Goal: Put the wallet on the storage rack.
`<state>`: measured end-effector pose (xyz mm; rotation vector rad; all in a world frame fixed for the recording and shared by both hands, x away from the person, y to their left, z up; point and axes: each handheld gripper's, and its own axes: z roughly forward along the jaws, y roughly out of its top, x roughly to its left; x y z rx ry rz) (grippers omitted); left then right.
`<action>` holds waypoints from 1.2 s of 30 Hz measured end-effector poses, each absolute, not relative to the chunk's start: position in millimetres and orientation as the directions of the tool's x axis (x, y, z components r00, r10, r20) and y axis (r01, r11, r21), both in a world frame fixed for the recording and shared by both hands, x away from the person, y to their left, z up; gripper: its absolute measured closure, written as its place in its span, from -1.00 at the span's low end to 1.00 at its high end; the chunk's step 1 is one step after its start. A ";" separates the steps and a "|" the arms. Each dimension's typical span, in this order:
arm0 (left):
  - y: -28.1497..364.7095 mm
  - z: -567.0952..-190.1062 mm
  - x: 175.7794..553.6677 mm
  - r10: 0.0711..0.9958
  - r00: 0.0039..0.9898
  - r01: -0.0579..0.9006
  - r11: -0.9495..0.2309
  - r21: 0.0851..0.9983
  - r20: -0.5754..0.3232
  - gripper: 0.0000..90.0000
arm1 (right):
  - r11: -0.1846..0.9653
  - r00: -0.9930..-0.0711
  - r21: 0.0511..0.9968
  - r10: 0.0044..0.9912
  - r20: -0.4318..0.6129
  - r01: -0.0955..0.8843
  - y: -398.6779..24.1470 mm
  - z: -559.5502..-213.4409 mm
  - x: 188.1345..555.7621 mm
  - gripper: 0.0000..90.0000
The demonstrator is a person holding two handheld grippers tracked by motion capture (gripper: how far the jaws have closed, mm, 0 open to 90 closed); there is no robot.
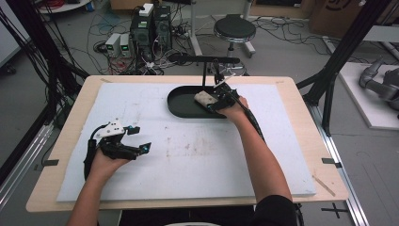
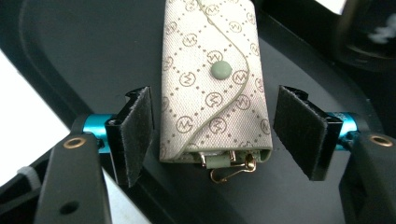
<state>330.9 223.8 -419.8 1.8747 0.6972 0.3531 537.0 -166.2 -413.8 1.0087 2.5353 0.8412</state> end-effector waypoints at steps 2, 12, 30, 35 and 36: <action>223.7 -419.9 330.9 0.614 0.786 0.302 -0.275 0.913 -0.075 -0.63 | 0.581 -0.711 0.611 0.702 -0.041 0.538 -167.7 -409.8 534.4 -0.38; 223.1 -418.8 329.8 0.611 0.788 0.298 -0.274 0.914 -0.073 -0.63 | 0.549 -0.706 0.649 0.708 -0.026 0.527 -183.0 -386.6 512.7 -0.52; 223.4 -416.6 327.8 0.609 0.789 0.293 -0.268 0.918 -0.074 -0.63 | 0.534 -0.715 0.705 0.697 -0.053 0.468 -206.6 -345.5 466.1 -0.62; 222.8 -417.2 327.6 0.609 0.789 0.296 -0.267 0.917 -0.078 -0.63 | 0.544 -0.716 0.685 0.697 -0.048 0.484 -217.8 -349.0 448.9 -0.65; 222.6 -417.4 327.5 0.608 0.790 0.298 -0.267 0.917 -0.080 -0.63 | 0.530 -0.715 0.706 0.697 -0.048 0.469 -221.9 -350.0 442.6 -0.65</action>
